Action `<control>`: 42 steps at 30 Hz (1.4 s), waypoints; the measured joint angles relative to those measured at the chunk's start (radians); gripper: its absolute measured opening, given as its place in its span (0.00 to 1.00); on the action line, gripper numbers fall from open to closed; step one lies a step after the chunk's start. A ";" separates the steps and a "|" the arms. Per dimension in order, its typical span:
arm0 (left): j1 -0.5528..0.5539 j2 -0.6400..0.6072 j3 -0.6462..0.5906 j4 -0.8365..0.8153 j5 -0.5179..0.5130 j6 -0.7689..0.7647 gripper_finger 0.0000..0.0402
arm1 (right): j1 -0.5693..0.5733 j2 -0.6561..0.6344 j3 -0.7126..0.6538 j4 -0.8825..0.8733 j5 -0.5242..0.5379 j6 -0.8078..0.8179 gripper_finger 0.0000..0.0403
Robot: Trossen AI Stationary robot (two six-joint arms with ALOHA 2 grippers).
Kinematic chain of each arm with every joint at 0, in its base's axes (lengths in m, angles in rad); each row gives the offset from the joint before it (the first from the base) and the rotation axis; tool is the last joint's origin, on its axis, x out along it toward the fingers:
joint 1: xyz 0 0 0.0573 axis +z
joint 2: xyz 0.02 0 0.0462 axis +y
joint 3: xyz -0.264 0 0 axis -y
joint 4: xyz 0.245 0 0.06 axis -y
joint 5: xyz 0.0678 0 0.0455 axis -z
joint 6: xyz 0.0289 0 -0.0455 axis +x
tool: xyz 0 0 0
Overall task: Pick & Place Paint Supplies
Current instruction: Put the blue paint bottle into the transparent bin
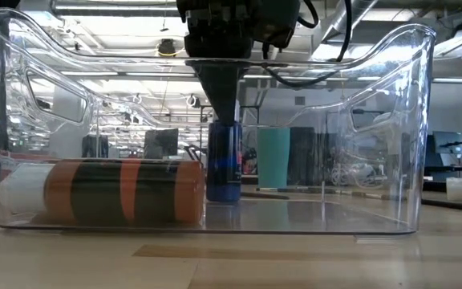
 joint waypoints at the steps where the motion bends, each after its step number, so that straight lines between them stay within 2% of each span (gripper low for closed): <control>1: 0.000 0.000 0.000 0.000 -0.001 0.000 0.21 | 0.000 0.000 0.000 0.000 0.000 0.000 0.67; 21: -0.007 -0.002 0.000 0.006 0.007 -0.005 0.22 | 0.000 0.000 0.000 -0.014 0.000 0.000 0.67; 25: -0.007 -0.002 0.001 0.007 0.010 -0.026 0.33 | 0.000 0.000 0.000 -0.015 0.000 0.000 0.67; 34: -0.008 -0.002 0.001 0.006 -0.011 -0.044 0.68 | 0.000 0.000 0.000 -0.015 0.000 0.000 0.67; 38: -0.008 -0.002 0.001 0.006 -0.040 -0.045 0.74 | 0.000 0.000 0.000 -0.015 0.000 0.000 0.67; 42: -0.007 -0.002 0.001 0.006 -0.045 -0.045 0.75 | 0.000 0.000 0.000 -0.015 0.000 0.000 0.67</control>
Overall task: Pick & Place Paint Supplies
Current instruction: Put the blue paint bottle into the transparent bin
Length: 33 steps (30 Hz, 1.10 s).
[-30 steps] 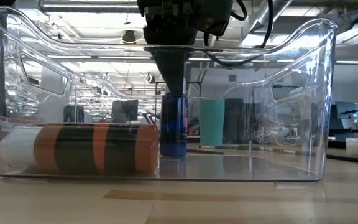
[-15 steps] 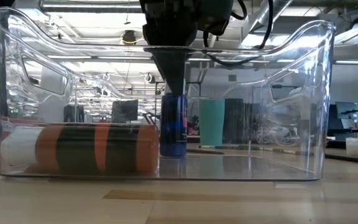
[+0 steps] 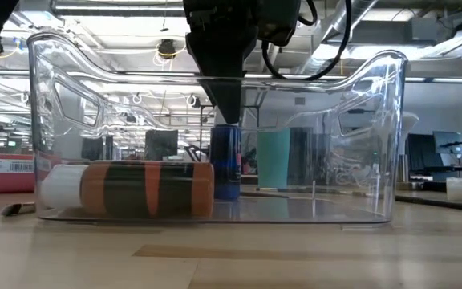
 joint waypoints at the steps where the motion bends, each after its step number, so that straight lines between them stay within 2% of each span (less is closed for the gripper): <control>1: 0.000 0.000 0.000 0.000 0.000 0.000 0.75 | 0.000 0.000 0.000 0.000 0.000 0.000 0.67; 23: -0.007 -0.065 0.000 -0.024 -0.002 -0.005 0.74 | -0.013 0.000 0.000 -0.007 0.000 0.016 0.67; 33: 0.046 -0.230 0.000 -0.021 -0.170 -0.097 0.74 | -0.013 0.000 0.000 -0.006 0.000 0.019 0.67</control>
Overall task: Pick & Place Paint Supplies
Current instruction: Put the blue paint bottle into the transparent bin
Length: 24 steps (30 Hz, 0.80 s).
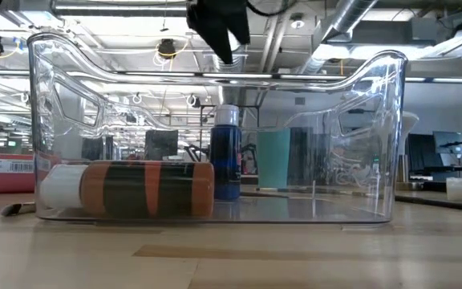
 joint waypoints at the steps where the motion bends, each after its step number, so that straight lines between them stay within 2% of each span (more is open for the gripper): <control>1: 0.010 -0.019 0.000 0.000 -0.011 -0.021 0.74 | -0.001 -0.001 0.000 0.001 0.000 0.000 0.67; 5: 0.060 -0.101 0.000 -0.026 0.000 -0.132 0.73 | -0.012 -0.016 0.000 0.002 0.000 0.011 0.67; 9: 0.108 -0.160 0.000 -0.132 0.005 -0.318 0.71 | -0.034 -0.036 0.000 0.000 -0.010 0.015 0.67; 14: 0.133 -0.178 0.000 -0.255 -0.004 -0.509 0.66 | -0.105 -0.050 0.000 -0.001 -0.109 0.053 0.67; 19: 0.129 -0.174 -0.034 -0.283 0.065 -0.579 0.62 | -0.214 -0.051 0.000 -0.003 -0.277 0.117 0.67; 24: 0.113 -0.173 -0.144 -0.268 0.131 -0.511 0.61 | -0.318 -0.051 0.000 -0.026 -0.424 0.201 0.67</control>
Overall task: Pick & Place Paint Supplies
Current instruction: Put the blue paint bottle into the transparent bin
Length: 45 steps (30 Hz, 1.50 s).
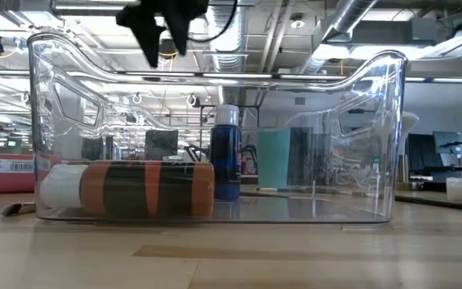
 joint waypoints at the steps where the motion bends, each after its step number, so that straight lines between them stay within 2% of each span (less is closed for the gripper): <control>1: -0.007 0.000 -0.023 0.001 0.006 0.039 0.61 | -0.018 0.000 0.000 -0.007 -0.018 0.017 0.67; 5: -0.047 0.000 -0.107 0.004 0.026 0.190 0.61 | -0.092 0.000 0.000 -0.012 -0.065 0.075 0.67; 8: -0.077 0.000 -0.165 0.004 0.027 0.243 0.61 | -0.148 0.000 0.000 -0.012 -0.078 0.146 0.67; 11: -0.086 0.000 -0.220 0.015 -0.009 0.190 0.60 | -0.187 0.000 0.000 -0.012 -0.078 0.178 0.67; 14: -0.071 0.001 -0.273 0.031 -0.052 0.015 0.60 | -0.209 0.002 0.000 -0.011 -0.081 0.187 0.67; 17: -0.052 0.001 -0.308 0.044 -0.018 -0.127 0.61 | -0.225 0.002 0.000 0.004 -0.082 0.196 0.67; 21: -0.052 0.001 -0.316 0.075 -0.015 -0.106 0.62 | -0.251 0.002 0.000 0.001 -0.089 0.177 0.67; 29: -0.059 -0.049 -0.316 0.094 -0.016 0.027 0.62 | -0.343 0.002 0.000 0.004 -0.255 0.194 0.67; 34: -0.053 -0.096 -0.316 0.096 -0.004 0.031 0.61 | -0.372 0.002 0.000 0.003 -0.282 0.203 0.67; 35: -0.047 -0.104 -0.316 0.097 0.031 0.039 0.59 | -0.377 0.002 0.000 0.003 -0.286 0.202 0.67; 37: -0.033 -0.111 -0.315 0.099 0.066 0.044 0.48 | -0.383 0.002 0.000 0.003 -0.287 0.202 0.67; 41: -0.023 -0.136 -0.325 0.123 0.068 0.078 0.10 | -0.383 0.002 0.000 0.003 -0.288 0.199 0.67; 42: -0.023 -0.144 -0.330 0.129 0.068 0.080 0.06 | -0.383 0.002 0.000 0.003 -0.288 0.199 0.67; 45: -0.023 -0.160 -0.345 0.128 0.072 0.095 0.06 | -0.380 0.002 0.000 0.003 -0.288 0.198 0.67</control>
